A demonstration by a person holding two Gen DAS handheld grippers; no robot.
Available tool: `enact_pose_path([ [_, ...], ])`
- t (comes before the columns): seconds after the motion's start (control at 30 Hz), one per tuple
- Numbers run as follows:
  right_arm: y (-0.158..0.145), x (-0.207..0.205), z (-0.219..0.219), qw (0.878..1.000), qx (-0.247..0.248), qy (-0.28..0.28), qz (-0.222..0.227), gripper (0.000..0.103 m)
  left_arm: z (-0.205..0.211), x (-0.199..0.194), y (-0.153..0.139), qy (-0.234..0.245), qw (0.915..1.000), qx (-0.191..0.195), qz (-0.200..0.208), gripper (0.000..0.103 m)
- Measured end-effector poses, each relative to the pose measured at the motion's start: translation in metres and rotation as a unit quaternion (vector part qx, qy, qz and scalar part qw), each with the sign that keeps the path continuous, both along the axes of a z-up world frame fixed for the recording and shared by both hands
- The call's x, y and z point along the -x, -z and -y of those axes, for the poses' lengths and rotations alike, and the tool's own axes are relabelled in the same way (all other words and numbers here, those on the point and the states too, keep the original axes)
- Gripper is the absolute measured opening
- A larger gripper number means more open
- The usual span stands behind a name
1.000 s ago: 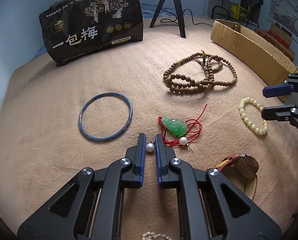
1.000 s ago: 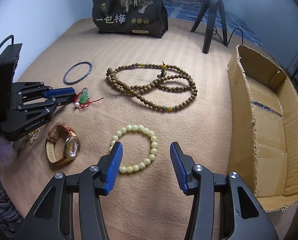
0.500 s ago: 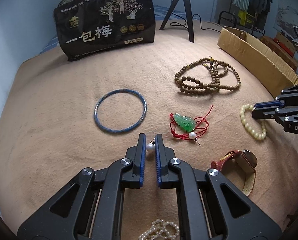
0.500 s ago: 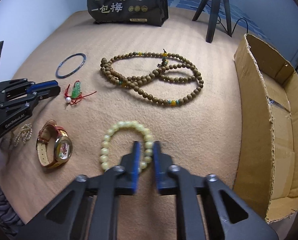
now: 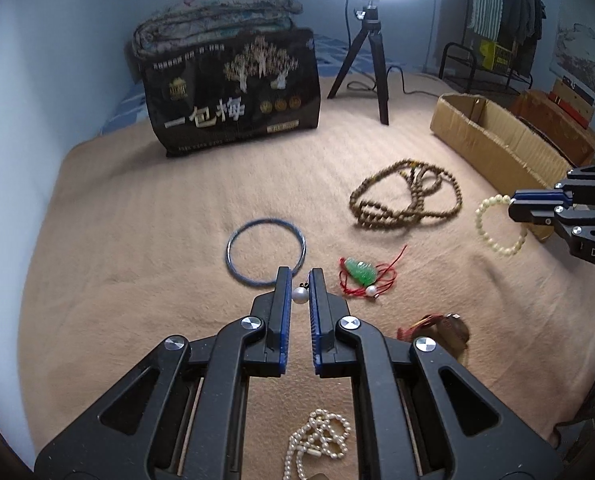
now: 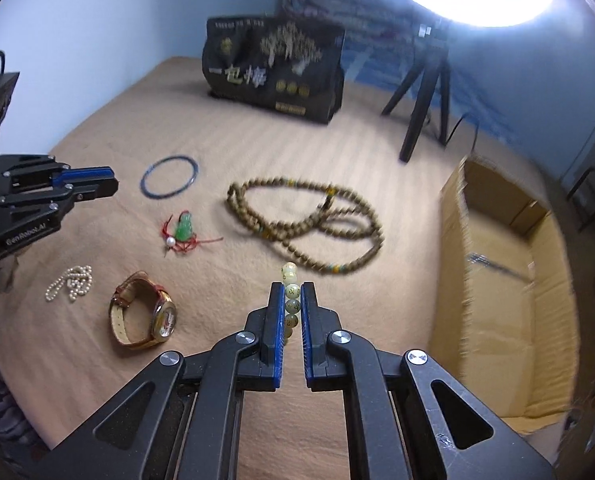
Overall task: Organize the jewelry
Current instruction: 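Carry the bracelet and pearl over the cardboard box with both grippers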
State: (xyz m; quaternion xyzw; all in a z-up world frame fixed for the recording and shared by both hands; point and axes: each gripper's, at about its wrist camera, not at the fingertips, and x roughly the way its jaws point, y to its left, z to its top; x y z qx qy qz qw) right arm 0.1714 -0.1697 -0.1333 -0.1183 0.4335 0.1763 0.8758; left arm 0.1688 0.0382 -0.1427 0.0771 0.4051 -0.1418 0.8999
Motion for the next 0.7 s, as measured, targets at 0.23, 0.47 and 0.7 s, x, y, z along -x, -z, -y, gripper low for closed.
enact_pose_path([
  [0.23, -0.034, 0.007, 0.032, 0.999, -0.024, 0.029, 0.039, 0.006, 0.022, 0.01, -0.041, 0.017, 0.9994, 0.002, 0.029, 0.006],
  [0.47, -0.06, 0.015, 0.078, 0.993, -0.027, 0.077, 0.08, 0.006, 0.062, 0.018, -0.073, 0.047, 0.9975, 0.015, 0.051, 0.006],
  [0.7, -0.065, 0.016, 0.129, 0.987, -0.032, 0.129, 0.092, 0.006, 0.112, 0.023, -0.09, 0.076, 0.9949, 0.033, 0.057, 0.006],
])
